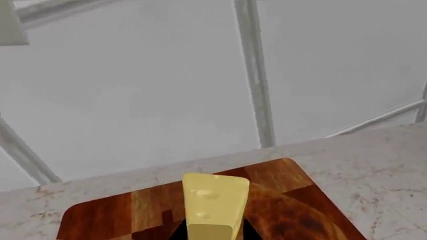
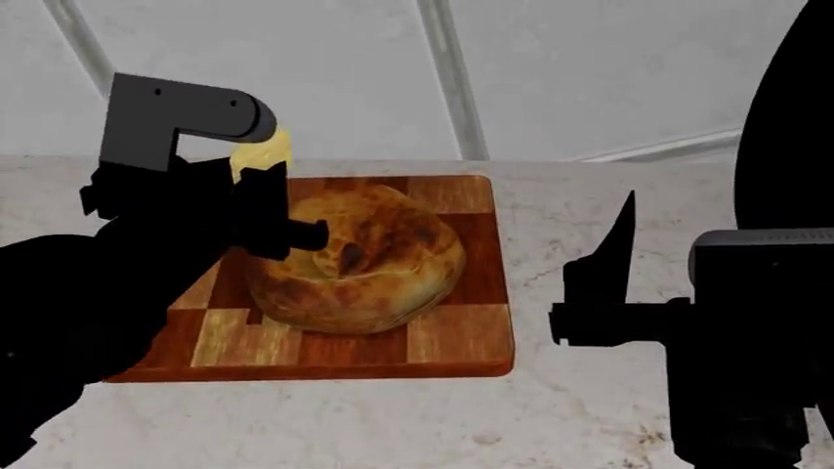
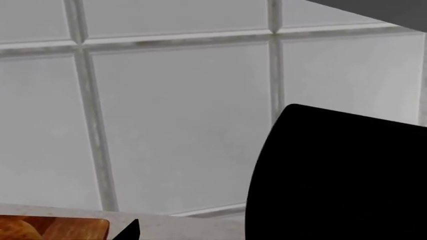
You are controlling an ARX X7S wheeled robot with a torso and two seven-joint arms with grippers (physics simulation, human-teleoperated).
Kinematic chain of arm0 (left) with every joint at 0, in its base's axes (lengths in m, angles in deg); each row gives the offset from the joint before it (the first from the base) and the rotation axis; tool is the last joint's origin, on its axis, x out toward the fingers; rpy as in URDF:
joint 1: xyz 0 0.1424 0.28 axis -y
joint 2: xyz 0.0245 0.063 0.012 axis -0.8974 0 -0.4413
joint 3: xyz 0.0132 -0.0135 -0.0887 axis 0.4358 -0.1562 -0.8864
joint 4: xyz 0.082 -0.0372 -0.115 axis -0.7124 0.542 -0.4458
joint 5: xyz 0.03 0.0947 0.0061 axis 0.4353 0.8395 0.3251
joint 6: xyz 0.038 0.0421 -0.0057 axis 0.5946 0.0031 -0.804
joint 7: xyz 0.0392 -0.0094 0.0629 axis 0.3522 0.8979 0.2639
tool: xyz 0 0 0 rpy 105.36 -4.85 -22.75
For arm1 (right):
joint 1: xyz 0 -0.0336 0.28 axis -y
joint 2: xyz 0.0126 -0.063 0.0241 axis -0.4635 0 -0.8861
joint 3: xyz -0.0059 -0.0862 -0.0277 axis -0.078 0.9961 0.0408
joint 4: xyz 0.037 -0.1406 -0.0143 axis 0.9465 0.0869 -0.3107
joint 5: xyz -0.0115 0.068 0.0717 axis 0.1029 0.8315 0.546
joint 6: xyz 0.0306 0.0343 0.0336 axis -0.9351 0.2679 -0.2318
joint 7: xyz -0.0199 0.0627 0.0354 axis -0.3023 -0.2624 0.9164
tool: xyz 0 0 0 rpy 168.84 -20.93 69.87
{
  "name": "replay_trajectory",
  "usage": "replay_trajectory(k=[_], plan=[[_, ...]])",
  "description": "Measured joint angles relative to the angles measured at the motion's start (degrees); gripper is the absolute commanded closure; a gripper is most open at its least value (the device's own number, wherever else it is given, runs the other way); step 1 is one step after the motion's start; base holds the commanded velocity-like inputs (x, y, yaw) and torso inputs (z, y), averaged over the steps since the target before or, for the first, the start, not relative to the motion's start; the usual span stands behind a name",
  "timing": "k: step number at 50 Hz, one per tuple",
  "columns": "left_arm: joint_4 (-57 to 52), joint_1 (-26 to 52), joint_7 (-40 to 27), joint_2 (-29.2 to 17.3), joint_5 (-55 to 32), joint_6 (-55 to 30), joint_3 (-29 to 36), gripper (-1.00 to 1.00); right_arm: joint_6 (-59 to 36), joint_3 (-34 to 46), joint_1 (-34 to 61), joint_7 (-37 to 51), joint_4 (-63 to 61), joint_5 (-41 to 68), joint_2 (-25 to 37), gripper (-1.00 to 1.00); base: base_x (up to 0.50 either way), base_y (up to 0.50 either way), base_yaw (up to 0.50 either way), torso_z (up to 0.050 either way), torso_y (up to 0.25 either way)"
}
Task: Pick up the wedge of cheese and place it on the slice of bread to prepare a simple cheese on bread dish.
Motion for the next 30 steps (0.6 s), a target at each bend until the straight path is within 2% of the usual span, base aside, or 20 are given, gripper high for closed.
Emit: replay_trajectory(k=[30], plan=[[12.4, 4.7, 4.9, 5.1, 1.0, 5.6, 5.1, 1.0, -0.6, 0.5, 0.7, 0.5, 0.0, 0.3, 0.2, -1.0, 0.0, 0.0, 0.0, 0.0, 0.0]])
